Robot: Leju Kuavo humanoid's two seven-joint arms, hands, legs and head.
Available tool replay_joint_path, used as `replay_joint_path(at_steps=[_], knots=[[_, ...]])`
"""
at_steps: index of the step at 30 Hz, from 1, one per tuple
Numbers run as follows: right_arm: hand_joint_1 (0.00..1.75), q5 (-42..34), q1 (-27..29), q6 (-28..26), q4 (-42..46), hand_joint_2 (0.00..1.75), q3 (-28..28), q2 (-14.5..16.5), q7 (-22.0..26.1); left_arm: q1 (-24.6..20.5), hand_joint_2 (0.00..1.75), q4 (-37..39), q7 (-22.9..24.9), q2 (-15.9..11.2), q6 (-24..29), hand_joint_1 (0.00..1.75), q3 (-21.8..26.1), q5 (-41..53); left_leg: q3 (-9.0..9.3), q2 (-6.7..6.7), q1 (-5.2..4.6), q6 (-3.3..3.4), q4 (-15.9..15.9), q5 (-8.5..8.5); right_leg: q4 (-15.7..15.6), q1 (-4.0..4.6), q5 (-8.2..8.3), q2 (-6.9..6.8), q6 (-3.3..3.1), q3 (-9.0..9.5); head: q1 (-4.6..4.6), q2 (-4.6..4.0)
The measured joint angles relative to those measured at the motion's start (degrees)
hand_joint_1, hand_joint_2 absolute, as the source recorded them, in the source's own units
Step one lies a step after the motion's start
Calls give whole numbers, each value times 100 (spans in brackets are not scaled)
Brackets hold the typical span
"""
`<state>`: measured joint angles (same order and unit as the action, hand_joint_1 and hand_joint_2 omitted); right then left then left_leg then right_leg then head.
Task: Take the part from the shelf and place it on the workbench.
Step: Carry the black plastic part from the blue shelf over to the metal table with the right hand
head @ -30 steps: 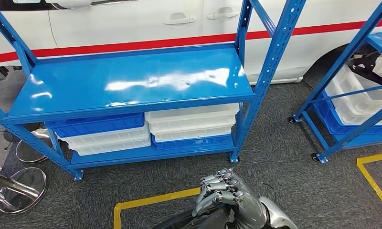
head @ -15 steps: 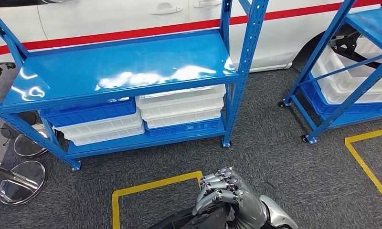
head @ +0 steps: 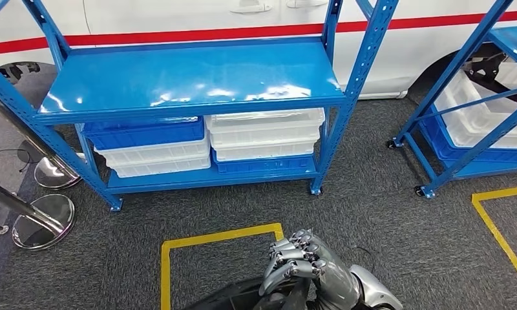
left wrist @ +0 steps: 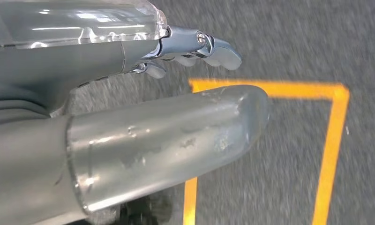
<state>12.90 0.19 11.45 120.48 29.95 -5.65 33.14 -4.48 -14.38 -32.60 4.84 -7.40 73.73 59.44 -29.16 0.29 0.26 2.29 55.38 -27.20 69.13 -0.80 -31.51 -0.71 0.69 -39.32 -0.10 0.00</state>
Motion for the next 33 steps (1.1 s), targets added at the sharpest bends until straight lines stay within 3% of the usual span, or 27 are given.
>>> replay_joint_path(at_steps=[1,2,3,4,5,7,9,11,13,15,17,18,19,21,23,26,28,30,32,33], knots=[[168,-12,-4,41,-20,175,3,-15,-9,6,0,0,25,-17,11,0,3,-2,-40,-40,-21,19,8,27,376,4,-165,18,-7,-142,0,0],[168,-38,-16,110,-47,175,16,-31,-41,14,0,0,48,-34,20,0,8,-1,-73,-90,-45,29,18,49,592,11,-223,28,-22,-204,-1,0],[168,-67,-41,201,-96,175,48,-45,-91,21,0,0,71,-48,24,0,13,4,-94,-144,-68,34,29,64,576,21,-163,41,-48,-151,-1,0],[168,-91,-79,296,-175,175,103,-51,-153,26,0,0,90,-59,27,0,18,15,-105,-200,-90,34,42,73,328,37,-7,71,-91,16,-1,0],[168,-100,-127,373,-291,175,185,-44,-207,24,0,0,103,-67,28,0,21,29,-113,-257,-104,33,58,77,-77,58,191,159,-156,255,-1,0],[168,-121,-234,422,-572,175,389,4,-263,-2,0,2,119,-67,20,0,23,54,-160,-363,-125,14,113,82,-779,78,417,386,-273,634,-2,0],[168,-223,-368,429,-821,175,580,56,-287,-27,0,4,127,-68,8,0,23,76,-235,-467,-105,-36,153,104,-1009,87,426,465,-305,723,-3,0],[168,-391,-532,492,-1012,175,755,106,-337,-23,0,5,130,-84,-12,0,23,100,-284,-533,-90,-99,174,114,-1076,67,458,358,-293,729,-3,0],[168,-589,-680,595,-1168,175,931,167,-424,-28,0,11,122,-104,-26,0,23,108,-414,-377,-91,-176,421,-57,-1151,23,504,222,-306,749,-3,0],[168,-794,-797,697,-1312,175,1077,220,-519,-57,0,15,86,-121,-9,0,23,102,-735,-156,-51,-266,1083,-419,-1173,13,521,70,-318,740,-4,0],[168,-997,-885,807,-1471,175,1194,257,-595,-68,0,15,49,-126,40,0,23,112,-1027,-84,16,-345,1690,-630,-1161,6,520,-85,-315,718,-4,0],[168,-1084,-919,860,-1549,175,1249,273,-617,-63,0,15,41,-126,75,0,23,126,-1035,-62,51,-379,1723,-580,-1152,-1,516,-158,-307,712,-4,0],[168,-1147,-949,901,-1619,175,1303,286,-629,-58,0,15,45,-126,116,0,23,146,-919,-27,82,-409,1519,-426,-1138,-10,507,-228,-293,710,-4,0],[168,-1208,-1006,935,-1716,175,1394,307,-635,-61,0,15,62,-127,216,0,23,195,-483,161,103,-443,719,-69,-1099,-20,479,-349,-240,713,-5,0],[168,-1227,-1059,924,-1774,175,1458,317,-634,-74,0,15,63,-127,269,0,23,221,-230,293,70,-391,216,76,-1066,-8,462,-437,-168,713,-4,0],[168,-1242,-1108,896,-1826,175,1528,323,-630,-41,0,16,-21,-132,140,0,23,173,-259,177,47,-248,145,108,-1082,-2,472,-539,-60,730,-4,0],[168,-1250,-1134,877,-1852,175,1553,323,-625,-26,0,17,-78,-136,3,0,23,131,-255,82,63,-153,92,168,-905,-19,312,-362,-7,672,-2,0],[168,-1263,-1148,863,-1891,175,1566,319,-611,-30,0,17,-133,-136,-196,0,23,85,-273,-16,57,-82,72,216,-259,-26,-80,-71,-1,392,-1,0],[168,-1273,-1148,861,-1950,175,1573,311,-594,-22,0,17,-200,-137,-406,0,23,50,-317,-140,32,-48,86,238,457,-15,-362,37,-17,52,-2,0],[168,-1274,-1150,862,-1980,175,1574,308,-588,-13,0,17,-229,-138,-474,0,23,40,-333,-211,20,-42,101,243,573,-9,-343,52,-28,-5,-2,0]])
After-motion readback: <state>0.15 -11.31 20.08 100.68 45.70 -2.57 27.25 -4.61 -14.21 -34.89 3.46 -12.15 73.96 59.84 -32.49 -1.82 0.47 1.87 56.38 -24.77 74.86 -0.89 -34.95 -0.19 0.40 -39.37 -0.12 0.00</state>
